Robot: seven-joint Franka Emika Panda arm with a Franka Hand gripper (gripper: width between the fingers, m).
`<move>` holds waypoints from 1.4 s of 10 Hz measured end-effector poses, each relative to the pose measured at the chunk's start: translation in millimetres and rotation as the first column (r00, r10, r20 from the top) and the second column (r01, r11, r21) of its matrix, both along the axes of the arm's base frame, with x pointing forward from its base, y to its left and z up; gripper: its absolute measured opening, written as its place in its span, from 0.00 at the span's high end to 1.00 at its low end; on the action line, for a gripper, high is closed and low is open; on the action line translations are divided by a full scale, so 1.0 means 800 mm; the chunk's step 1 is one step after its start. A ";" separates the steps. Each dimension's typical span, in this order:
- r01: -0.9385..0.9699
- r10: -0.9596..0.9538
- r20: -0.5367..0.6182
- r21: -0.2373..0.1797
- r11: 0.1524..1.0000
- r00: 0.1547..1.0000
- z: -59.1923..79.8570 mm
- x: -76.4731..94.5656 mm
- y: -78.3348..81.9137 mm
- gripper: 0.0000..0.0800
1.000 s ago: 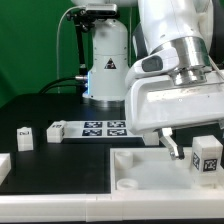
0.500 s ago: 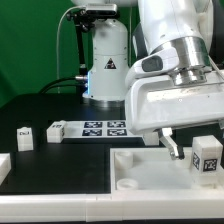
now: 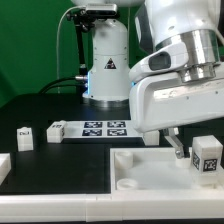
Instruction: Assemble one leg
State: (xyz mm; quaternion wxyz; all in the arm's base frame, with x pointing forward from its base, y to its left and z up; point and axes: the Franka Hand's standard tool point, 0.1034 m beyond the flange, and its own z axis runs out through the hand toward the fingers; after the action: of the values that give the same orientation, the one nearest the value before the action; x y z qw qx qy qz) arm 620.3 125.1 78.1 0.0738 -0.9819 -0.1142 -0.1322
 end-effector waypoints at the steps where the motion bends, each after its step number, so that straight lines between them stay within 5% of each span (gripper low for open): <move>1: -0.002 0.002 -0.074 0.001 1.000 0.997 0.005 0.003 0.001 0.19; 3: 0.013 -0.012 -0.206 0.002 1.000 0.978 0.011 0.002 -0.005 0.19; 4: 0.027 -0.026 -0.183 0.001 1.000 0.983 0.017 0.014 -0.012 0.19; 14: 0.180 -0.176 -0.213 -0.001 0.984 0.961 0.008 0.012 -0.002 0.19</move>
Offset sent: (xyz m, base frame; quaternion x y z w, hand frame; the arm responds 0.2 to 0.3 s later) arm 0.0219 -0.0313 0.0158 -0.0198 -0.0241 0.0734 0.9968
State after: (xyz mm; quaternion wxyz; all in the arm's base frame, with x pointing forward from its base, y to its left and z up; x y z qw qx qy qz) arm 629.9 123.1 84.6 0.0824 -0.9959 -0.0157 -0.0336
